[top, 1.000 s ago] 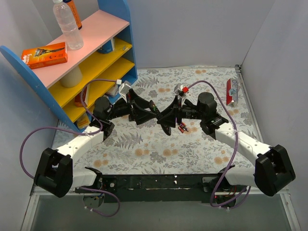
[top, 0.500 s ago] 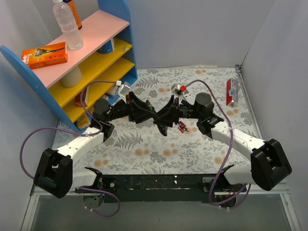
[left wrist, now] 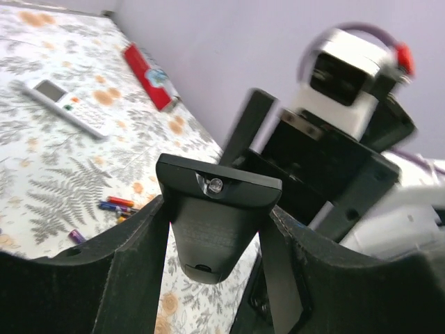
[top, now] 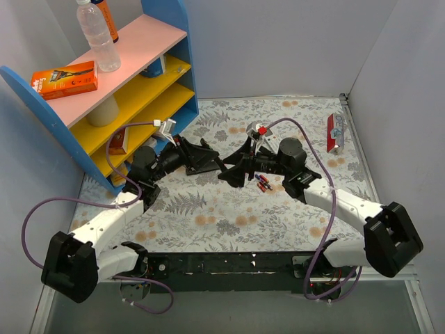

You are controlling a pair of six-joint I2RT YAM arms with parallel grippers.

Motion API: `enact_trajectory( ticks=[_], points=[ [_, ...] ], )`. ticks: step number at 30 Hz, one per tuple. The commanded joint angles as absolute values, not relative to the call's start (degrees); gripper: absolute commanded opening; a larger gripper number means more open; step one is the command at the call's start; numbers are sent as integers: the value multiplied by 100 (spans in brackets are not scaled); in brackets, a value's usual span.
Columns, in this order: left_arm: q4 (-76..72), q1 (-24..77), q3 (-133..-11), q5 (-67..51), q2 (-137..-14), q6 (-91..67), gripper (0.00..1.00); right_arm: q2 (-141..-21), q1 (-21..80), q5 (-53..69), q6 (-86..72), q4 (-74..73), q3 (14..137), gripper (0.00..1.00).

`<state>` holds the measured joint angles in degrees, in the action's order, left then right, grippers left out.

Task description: Load the batteries into the remote control

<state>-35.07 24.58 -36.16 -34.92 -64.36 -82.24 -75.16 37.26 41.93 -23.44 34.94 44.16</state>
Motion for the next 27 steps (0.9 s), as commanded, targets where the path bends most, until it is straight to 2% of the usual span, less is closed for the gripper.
enact_trajectory(
  ticks=[1, 3, 10, 18, 21, 24, 25, 27],
  points=[
    [-1972, 2461, -3963, -1961, -6109, -8559, 0, -6971, 4077, 2771, -1373, 3314, 4219, 83],
    [-1628, 2461, -4034, -1715, -6065, -8657, 0, -6882, 4305, 2131, -1170, 3348, 4096, 83],
    [-1117, 2461, -4289, -1362, -6003, -8973, 0, -6820, 4825, 994, -431, 3761, 3639, 82],
    [-941, 2470, -4377, -1389, -5977, -9105, 0, -7189, 5185, 396, -18, 4016, 3542, 72],
    [-932, 2470, -4368, -1424, -5968, -9158, 0, -7303, 5256, 326, -18, 4130, 3533, 61],
    [-914, 2461, -4403, -1459, -5968, -9158, 0, -7374, 5300, 264, -18, 4201, 3533, 45],
    [-905, 2470, -4395, -1468, -5959, -9167, 0, -7391, 5309, 264, -18, 4192, 3533, 35],
    [-896, 2461, -4395, -1468, -5941, -9167, 0, -7374, 5317, 255, -18, 4201, 3533, 23]
  ],
)
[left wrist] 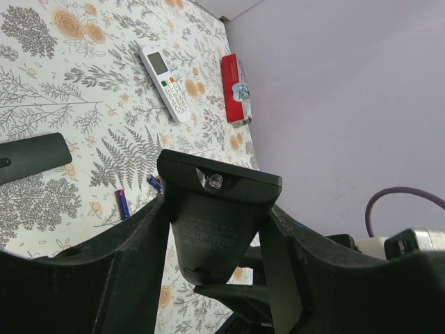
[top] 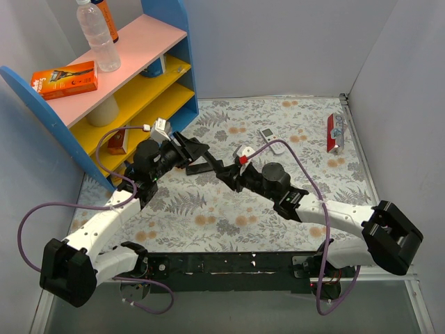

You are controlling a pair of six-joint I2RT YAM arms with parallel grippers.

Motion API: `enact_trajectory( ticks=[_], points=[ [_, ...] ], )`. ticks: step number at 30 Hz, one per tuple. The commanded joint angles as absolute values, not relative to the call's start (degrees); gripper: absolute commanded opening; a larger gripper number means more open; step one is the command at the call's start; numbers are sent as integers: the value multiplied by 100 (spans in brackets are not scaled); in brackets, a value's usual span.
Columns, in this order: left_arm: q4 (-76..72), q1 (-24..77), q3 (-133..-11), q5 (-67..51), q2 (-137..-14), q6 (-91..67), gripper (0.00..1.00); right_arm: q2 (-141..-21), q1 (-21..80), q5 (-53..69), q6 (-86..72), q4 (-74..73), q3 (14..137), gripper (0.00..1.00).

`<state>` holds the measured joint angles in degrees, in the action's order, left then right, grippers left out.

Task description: Load the batteries into the remote control

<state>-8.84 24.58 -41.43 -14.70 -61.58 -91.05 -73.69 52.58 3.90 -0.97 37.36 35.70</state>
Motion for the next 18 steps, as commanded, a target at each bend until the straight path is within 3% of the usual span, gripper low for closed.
enact_trajectory(
  ticks=[1, 3, 4, 5, 6, 9, 18],
  points=[
    [-896, 2470, -4403, -1476, -5933, -9167, 0, -7348, 5317, 255, -18, 4201, 3516, 10],
    [-923, 2470, -4395, -1494, -5889, -9123, 19, -7304, 5317, 264, -35, 4262, 3489, 1],
    [-966, 2470, -4377, -1529, -5863, -9080, 35, -7243, 5317, 290, -79, 4289, 3472, 1],
    [-1045, 2461, -4360, -1573, -5845, -9027, 60, -7207, 5317, 342, -201, 4341, 3463, 1],
    [-1176, 2470, -4333, -1625, -5784, -8878, 72, -7172, 5309, 456, -263, 4368, 3454, 1],
    [-1431, 2470, -4184, -1696, -5574, -8580, 97, -6996, 5309, 649, -483, 4403, 3480, 1],
    [-2784, 2364, -3201, -1915, -4624, -7831, 98, -6434, 5063, 1878, -1518, 4359, 3638, 1]
  ],
)
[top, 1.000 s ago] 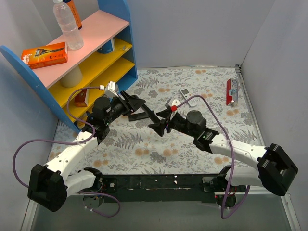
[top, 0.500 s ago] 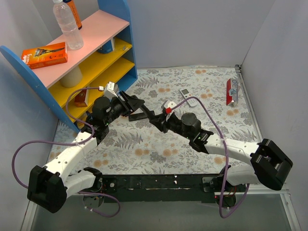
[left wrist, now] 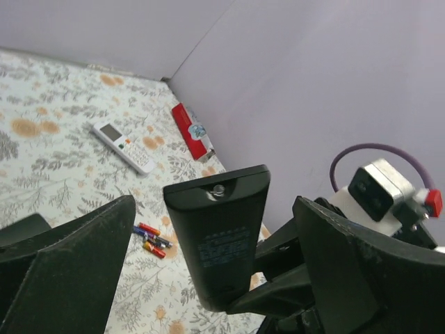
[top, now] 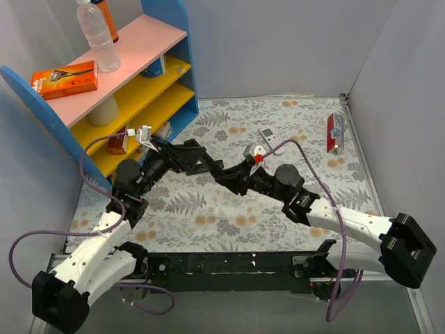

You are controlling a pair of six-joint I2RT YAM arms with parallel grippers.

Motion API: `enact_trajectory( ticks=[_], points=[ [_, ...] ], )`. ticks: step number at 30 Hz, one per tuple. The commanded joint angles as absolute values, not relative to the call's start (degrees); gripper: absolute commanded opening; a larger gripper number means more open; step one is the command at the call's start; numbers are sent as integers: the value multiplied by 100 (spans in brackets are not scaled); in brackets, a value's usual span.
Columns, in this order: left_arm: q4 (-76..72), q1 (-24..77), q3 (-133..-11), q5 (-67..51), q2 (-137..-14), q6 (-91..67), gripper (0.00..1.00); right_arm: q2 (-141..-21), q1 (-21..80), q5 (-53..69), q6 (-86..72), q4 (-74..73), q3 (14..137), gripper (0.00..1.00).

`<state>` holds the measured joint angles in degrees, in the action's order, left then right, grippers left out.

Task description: Load the batteries into the remote control

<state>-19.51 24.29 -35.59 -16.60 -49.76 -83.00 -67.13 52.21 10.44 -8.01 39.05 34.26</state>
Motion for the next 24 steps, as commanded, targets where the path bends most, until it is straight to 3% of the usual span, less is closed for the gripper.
enact_trajectory(
  ticks=[1, 11, 14, 24],
  points=[
    [-2943, 2356, -3130, -2020, -4571, -7814, 98, -6416, 5010, 2064, -1651, 4464, 3647, 1],
    [-4622, 2347, -2786, -3647, -4799, -8235, 95, -6688, 4369, 3849, -3768, 6422, 3384, 1],
    [-4895, 2347, -2786, -3893, -4922, -8367, 88, -6873, 4298, 4192, -4199, 6960, 3375, 1],
    [-5493, 2347, -2918, -4298, -5317, -8701, 50, -7391, 4280, 4579, -4789, 7523, 3507, 1]
  ],
)
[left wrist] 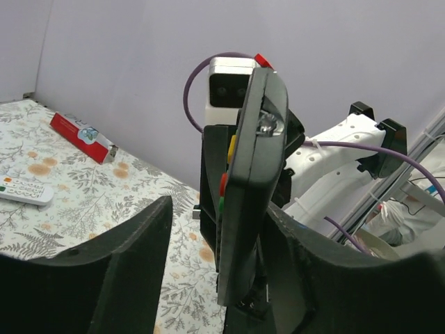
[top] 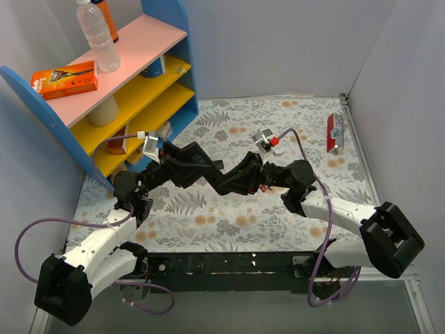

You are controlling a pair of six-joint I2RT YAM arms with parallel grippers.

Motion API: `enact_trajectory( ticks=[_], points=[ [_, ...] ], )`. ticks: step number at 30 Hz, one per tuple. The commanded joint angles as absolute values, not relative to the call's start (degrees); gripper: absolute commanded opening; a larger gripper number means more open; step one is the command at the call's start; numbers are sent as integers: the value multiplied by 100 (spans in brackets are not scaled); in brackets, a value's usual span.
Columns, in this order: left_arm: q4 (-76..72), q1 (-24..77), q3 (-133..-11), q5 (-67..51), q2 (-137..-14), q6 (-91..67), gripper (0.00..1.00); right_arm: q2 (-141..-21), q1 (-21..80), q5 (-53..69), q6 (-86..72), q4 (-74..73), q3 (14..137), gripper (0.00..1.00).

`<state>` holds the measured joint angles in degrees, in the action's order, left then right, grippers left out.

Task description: Load the batteries into the remote control

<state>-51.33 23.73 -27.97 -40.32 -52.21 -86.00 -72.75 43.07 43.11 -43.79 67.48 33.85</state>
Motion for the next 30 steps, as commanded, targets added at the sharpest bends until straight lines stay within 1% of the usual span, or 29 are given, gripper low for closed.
enact_trajectory(
  ticks=[1, 4, 5, 7, 8, 9, 11, 12, 13, 14, 15, 16, 18, 19, 21, 22, 25, 27, 30],
  points=[
    [-5511, 2338, -2927, -4333, -5343, -8710, 44, -7418, 4272, 4588, -4834, 7637, 3498, 1],
    [-5493, 2347, -2927, -4316, -5370, -8701, 35, -7541, 4236, 4605, -4965, 7752, 3489, 1],
    [-5476, 2347, -2927, -4307, -5353, -8666, 28, -7567, 4219, 4605, -4975, 7761, 3481, 1],
    [-5353, 2347, -2918, -4184, -5318, -8596, 18, -7646, 4219, 4597, -4949, 7726, 3480, 1],
    [-5274, 2347, -2918, -4140, -5300, -8491, 8, -7664, 4210, 4579, -4913, 7586, 3480, 1],
    [-5039, 2347, -2927, -3992, -5256, -8429, 1, -7690, 4219, 4527, -4870, 7498, 3480, 1],
    [-4678, 2347, -2988, -3719, -5212, -8236, 0, -7682, 4210, 4430, -4634, 7226, 3481, 16],
    [-4223, 2347, -3014, -3570, -5151, -8044, 0, -7638, 4210, 4299, -4536, 6859, 3489, 23],
    [-4019, 2355, -3032, -3255, -5116, -7938, 0, -7603, 4210, 4211, -4431, 6629, 3498, 40],
    [-3634, 2347, -3041, -3069, -5072, -7850, 0, -7559, 4210, 4114, -4143, 6392, 3550, 47],
    [-3482, 2355, -3024, -2893, -5036, -7744, 0, -7437, 4210, 3887, -4000, 5798, 3577, 53],
    [-3350, 2364, -2997, -2552, -4975, -7734, 0, -7383, 4210, 3746, -3825, 5514, 3603, 62],
    [-3051, 2373, -2936, -2243, -4957, -7769, 0, -7191, 4210, 3255, -3230, 4837, 3744, 68],
    [-2954, 2382, -2927, -2050, -4983, -7822, 0, -7129, 4210, 3113, -3043, 4208, 3796, 71],
    [-2708, 2425, -2909, -1882, -5018, -7831, 0, -6971, 4219, 2614, -2622, 3720, 3928, 72],
    [-2698, 2443, -2874, -1811, -5027, -7866, 0, -6918, 4219, 2410, -2558, 3257, 3972, 75],
    [-2917, 2496, -2594, -1451, -4992, -7971, 0, -6838, 4262, 1689, -2522, 2674, 4113, 79],
    [-3006, 2514, -2488, -1292, -5053, -8094, 0, -6881, 4315, 1521, -2435, 2532, 4201, 79],
    [-2646, 2514, -2627, -1327, -5307, -8244, 0, -7004, 4447, 1651, -1638, 2172, 4473, 79]
  ],
)
